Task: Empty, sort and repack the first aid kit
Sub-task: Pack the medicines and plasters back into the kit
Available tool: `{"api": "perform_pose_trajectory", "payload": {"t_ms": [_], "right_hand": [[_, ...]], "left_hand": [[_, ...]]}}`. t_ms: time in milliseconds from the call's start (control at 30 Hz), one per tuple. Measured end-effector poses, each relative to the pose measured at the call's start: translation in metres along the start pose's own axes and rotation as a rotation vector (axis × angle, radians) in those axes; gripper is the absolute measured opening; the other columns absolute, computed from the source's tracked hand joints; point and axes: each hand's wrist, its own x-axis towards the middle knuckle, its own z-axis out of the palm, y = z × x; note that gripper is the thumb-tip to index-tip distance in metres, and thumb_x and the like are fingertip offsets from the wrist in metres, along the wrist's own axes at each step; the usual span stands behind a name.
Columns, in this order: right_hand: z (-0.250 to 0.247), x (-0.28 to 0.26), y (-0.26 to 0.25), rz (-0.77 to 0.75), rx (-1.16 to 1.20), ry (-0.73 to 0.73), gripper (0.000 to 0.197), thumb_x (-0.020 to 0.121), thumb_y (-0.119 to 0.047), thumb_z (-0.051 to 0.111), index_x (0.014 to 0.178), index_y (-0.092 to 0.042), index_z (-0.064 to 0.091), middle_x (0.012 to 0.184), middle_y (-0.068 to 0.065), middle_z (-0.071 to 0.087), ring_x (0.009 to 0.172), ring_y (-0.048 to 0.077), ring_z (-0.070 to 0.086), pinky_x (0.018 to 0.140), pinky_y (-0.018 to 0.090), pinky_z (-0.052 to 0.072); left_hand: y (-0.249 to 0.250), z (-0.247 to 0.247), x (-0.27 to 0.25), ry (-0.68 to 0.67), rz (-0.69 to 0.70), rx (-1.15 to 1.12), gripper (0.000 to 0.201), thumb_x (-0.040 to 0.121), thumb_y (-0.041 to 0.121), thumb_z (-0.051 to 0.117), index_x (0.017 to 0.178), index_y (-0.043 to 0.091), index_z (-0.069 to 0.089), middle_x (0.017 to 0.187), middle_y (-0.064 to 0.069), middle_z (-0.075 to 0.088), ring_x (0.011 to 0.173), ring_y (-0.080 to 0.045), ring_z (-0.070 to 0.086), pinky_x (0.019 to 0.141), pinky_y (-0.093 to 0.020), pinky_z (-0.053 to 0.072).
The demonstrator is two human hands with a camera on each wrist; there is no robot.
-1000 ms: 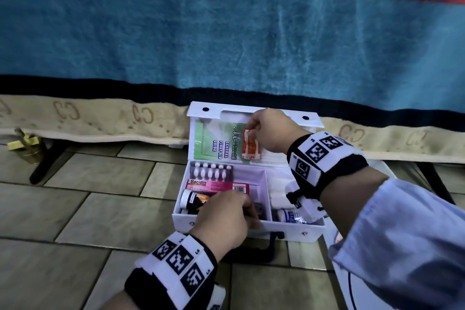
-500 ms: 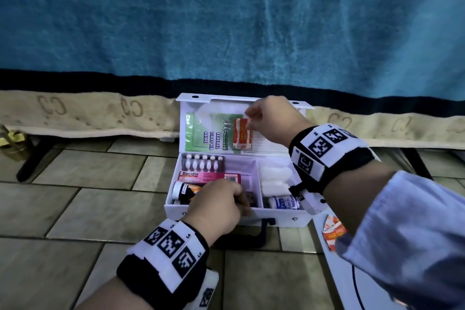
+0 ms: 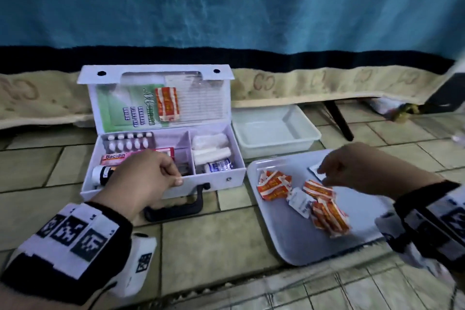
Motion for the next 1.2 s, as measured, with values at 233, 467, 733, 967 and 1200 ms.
{"api": "perform_pose_trajectory", "payload": {"t_ms": [233, 467, 733, 967, 1200], "right_hand": [[0.071, -0.012, 0.023, 0.039, 0.026, -0.068, 0.041, 0.075, -0.027, 0.07, 0.114, -0.02, 0.061, 0.11, 0.005, 0.061, 0.092, 0.022, 0.059, 0.082, 0.026, 0.045], [0.073, -0.008, 0.028, 0.12, 0.209, 0.096, 0.046, 0.073, -0.009, 0.061, 0.116, -0.023, 0.06, 0.103, 0.006, 0.059, 0.073, 0.016, 0.053, 0.061, 0.02, 0.037], [0.048, -0.011, 0.025, 0.156, 0.526, 0.012, 0.045, 0.065, 0.008, 0.075, 0.092, -0.024, 0.058, 0.084, -0.006, 0.055, 0.058, 0.01, 0.058, 0.06, 0.035, 0.058], [0.036, 0.003, 0.016, 0.113, 0.345, 0.04, 0.022, 0.066, -0.017, 0.084, 0.064, -0.023, 0.062, 0.063, -0.008, 0.06, 0.066, 0.016, 0.058, 0.054, 0.019, 0.041], [-0.01, 0.014, -0.024, -0.142, 0.614, 0.073, 0.022, 0.07, -0.005, 0.08, 0.066, -0.021, 0.065, 0.056, -0.006, 0.064, 0.053, 0.001, 0.055, 0.058, 0.014, 0.044]], "left_hand": [[0.002, -0.004, 0.002, -0.038, -0.004, 0.007, 0.023, 0.072, 0.017, 0.08, 0.056, 0.025, 0.066, 0.067, 0.006, 0.068, 0.068, -0.01, 0.06, 0.059, -0.023, 0.039], [0.002, -0.002, 0.001, -0.029, -0.011, -0.022, 0.021, 0.072, 0.015, 0.08, 0.058, 0.024, 0.067, 0.067, 0.002, 0.069, 0.066, -0.012, 0.06, 0.056, -0.02, 0.037], [0.001, -0.002, -0.002, -0.009, -0.02, -0.051, 0.019, 0.072, 0.016, 0.08, 0.06, 0.024, 0.067, 0.069, 0.003, 0.07, 0.068, -0.01, 0.06, 0.057, -0.019, 0.037], [0.002, -0.004, -0.003, -0.008, -0.04, -0.038, 0.02, 0.073, 0.021, 0.079, 0.06, 0.027, 0.066, 0.07, 0.007, 0.068, 0.066, -0.005, 0.056, 0.053, -0.019, 0.034], [0.002, -0.003, 0.0, -0.019, -0.051, -0.008, 0.022, 0.075, 0.025, 0.078, 0.059, 0.029, 0.063, 0.066, 0.014, 0.061, 0.064, 0.0, 0.053, 0.052, -0.019, 0.034]]}}
